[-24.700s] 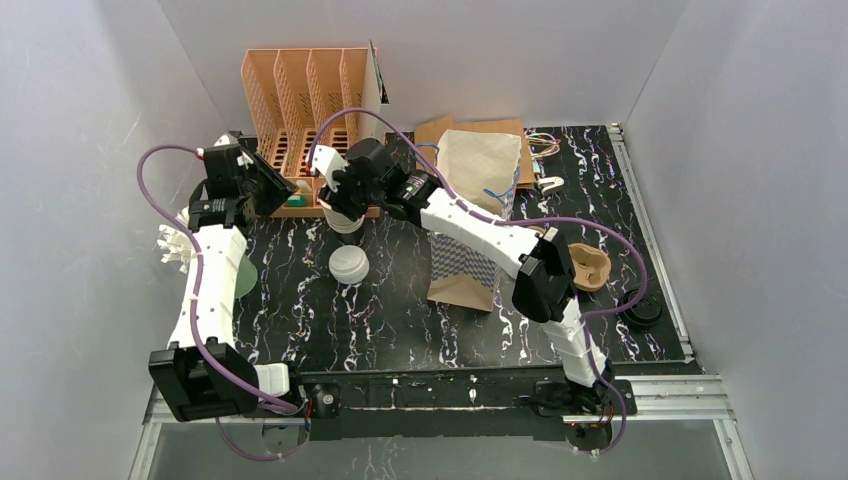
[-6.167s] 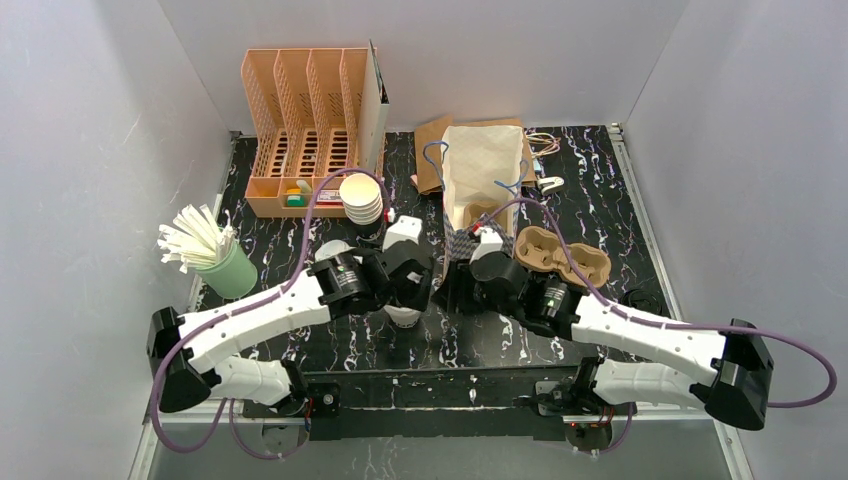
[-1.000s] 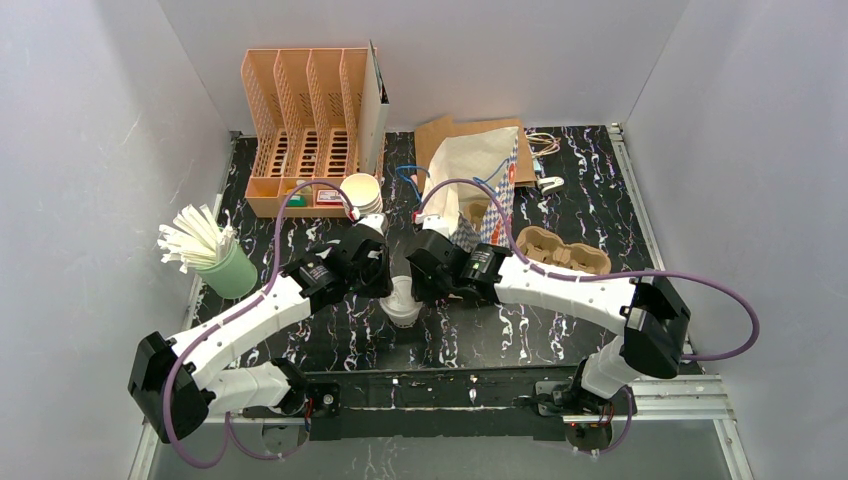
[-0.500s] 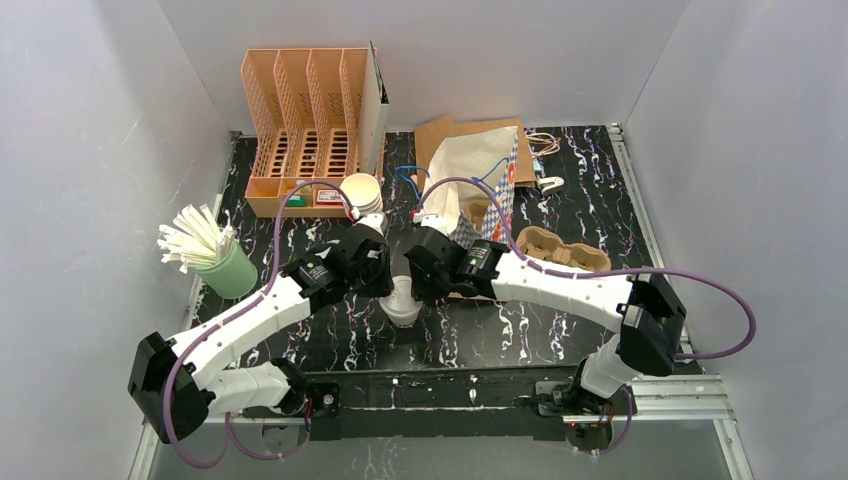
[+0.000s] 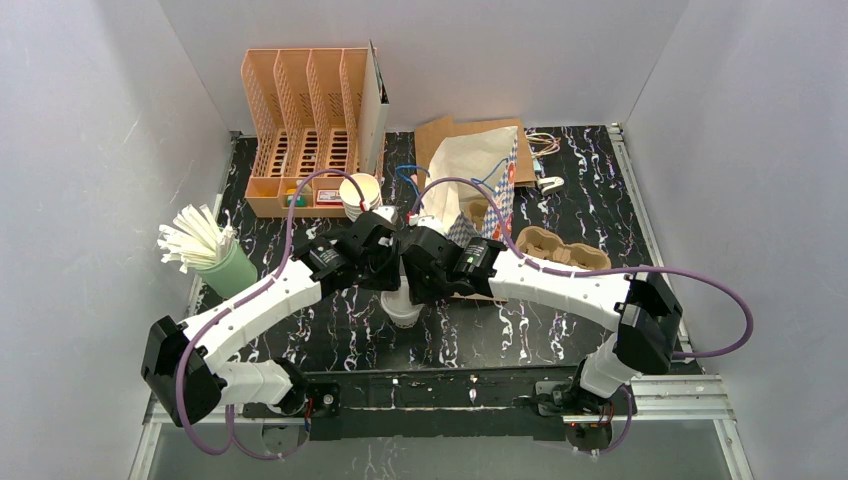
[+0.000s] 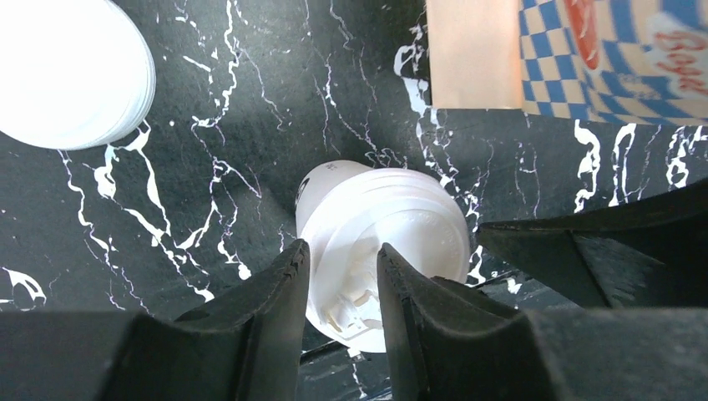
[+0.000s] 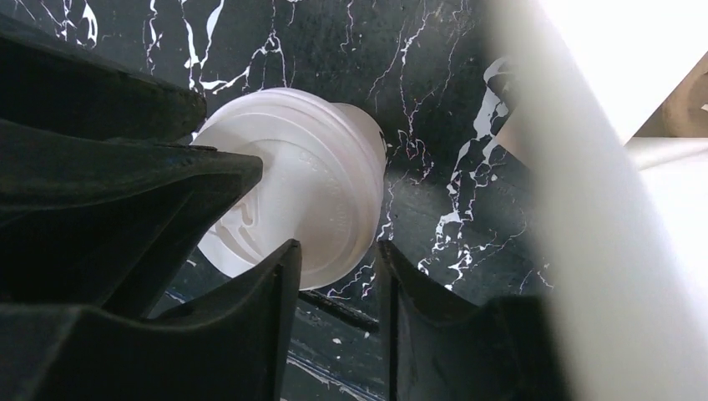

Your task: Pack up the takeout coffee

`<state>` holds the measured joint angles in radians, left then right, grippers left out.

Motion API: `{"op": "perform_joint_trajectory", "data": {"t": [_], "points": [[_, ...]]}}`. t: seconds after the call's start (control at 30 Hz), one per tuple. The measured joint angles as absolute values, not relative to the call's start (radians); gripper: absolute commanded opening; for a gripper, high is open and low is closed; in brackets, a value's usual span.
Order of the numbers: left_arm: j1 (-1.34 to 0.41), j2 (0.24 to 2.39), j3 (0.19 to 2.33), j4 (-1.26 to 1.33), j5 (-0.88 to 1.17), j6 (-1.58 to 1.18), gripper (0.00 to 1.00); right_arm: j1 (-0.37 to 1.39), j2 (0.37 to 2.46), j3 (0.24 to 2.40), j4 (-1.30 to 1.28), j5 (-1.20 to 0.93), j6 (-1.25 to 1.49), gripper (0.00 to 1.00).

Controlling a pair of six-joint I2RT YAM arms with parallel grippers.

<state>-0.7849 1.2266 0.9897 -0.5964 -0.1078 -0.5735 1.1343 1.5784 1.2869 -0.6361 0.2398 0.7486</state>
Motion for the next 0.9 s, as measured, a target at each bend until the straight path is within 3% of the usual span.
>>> {"op": "perform_joint_trajectory", "data": {"t": [0.4,0.9], "points": [[-0.773,1.217,1.111,-0.652,-0.142,-0.555,0.37,1.121,1.49,1.277,-0.64,0.208,0.569,0.91],[-0.594,0.896,0.922,-0.664,-0.13,-0.606,0.37,1.136,1.459,1.309,-0.556,-0.046,0.076,0.98]]}}
